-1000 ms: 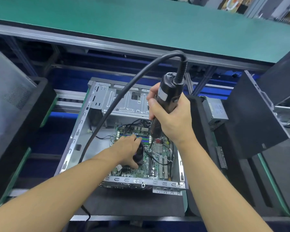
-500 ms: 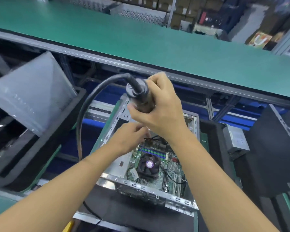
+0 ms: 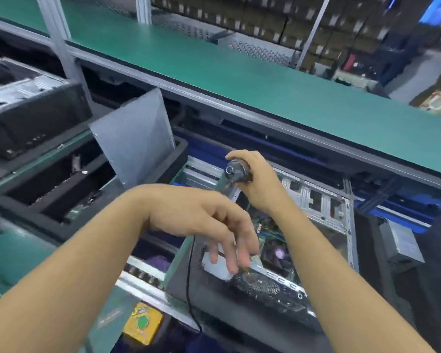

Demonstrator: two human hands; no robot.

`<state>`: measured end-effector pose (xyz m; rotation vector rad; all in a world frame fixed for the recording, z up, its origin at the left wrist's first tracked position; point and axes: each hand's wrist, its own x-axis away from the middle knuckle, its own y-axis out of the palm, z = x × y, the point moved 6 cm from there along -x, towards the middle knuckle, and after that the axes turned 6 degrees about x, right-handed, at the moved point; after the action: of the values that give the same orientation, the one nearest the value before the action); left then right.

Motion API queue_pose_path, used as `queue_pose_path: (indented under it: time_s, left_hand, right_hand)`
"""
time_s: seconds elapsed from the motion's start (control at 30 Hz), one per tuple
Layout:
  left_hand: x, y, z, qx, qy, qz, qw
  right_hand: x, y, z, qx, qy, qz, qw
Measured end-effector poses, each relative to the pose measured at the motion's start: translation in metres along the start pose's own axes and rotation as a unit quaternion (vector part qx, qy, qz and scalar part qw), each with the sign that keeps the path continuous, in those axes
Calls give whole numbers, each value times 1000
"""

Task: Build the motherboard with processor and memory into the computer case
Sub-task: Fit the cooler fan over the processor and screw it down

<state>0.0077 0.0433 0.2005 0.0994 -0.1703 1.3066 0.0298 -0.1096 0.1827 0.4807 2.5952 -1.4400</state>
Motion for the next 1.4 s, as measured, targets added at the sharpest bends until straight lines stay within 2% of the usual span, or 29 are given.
queue_pose_path:
  time_s: [0.03, 0.07, 0.1, 0.17, 0.2, 0.23, 0.3, 0.37, 0.43, 0.5, 0.57, 0.67, 0.73, 0.8, 0.97, 1.07, 1.17, 1.4]
  left_hand:
    - [21, -14, 0, 28, 34, 45, 998]
    - [41, -30, -2, 66, 63, 126, 988]
    - [59, -50, -9, 103, 87, 234, 963]
    - [91, -82, -38, 134, 95, 461, 872]
    - [102, -92, -57, 129, 69, 541, 828]
    - [108, -95, -76, 130, 25, 576, 807]
    - [108, -89, -110, 186, -46, 546, 815]
    - [114, -78, -132, 299, -27, 501, 812]
    - [132, -71, -148, 367, 10, 496, 787]
    - [158, -65, -172, 375, 14, 502, 779]
    - [182, -54, -197, 376, 28, 488, 787]
    - [214, -33, -234, 396, 47, 477, 783]
    - [233, -16, -256, 392, 32, 483, 782]
    - [251, 1, -281, 407, 16, 496, 767]
    - [281, 46, -337, 459, -35, 543, 702]
    - [290, 59, -361, 484, -73, 581, 651]
    - [286, 59, -375, 491, -96, 606, 618]
    - [263, 41, -401, 471, -157, 613, 615]
  right_hand:
    - [-2, 11, -6, -20, 1, -9, 1000]
    - [-3, 22, -14, -26, -2, -14, 1000]
    - [-3, 34, -23, -27, -10, -15, 999]
    - [0, 60, -45, -29, -34, -26, 999]
    - [1, 74, -56, -35, -50, -35, 998]
    - [2, 87, -67, -45, -66, -43, 996]
    - [5, 113, -88, -72, -91, -66, 991]
    - [10, 141, -104, -87, -92, -124, 984]
    - [15, 169, -116, -99, -85, -196, 972]
    - [20, 195, -127, -133, -80, -258, 953]
    - [28, 221, -140, -176, -70, -318, 929]
    - [45, 268, -157, -239, -37, -373, 896]
    - [59, 301, -167, -240, -44, -381, 892]
    - [75, 332, -173, -200, -78, -369, 904]
    - [122, 395, -179, -157, -157, -418, 881]
    - [143, 419, -178, -168, -150, -438, 870]
    - [151, 438, -171, -156, -124, -448, 872]
    - [144, 470, -128, -93, -39, -472, 876]
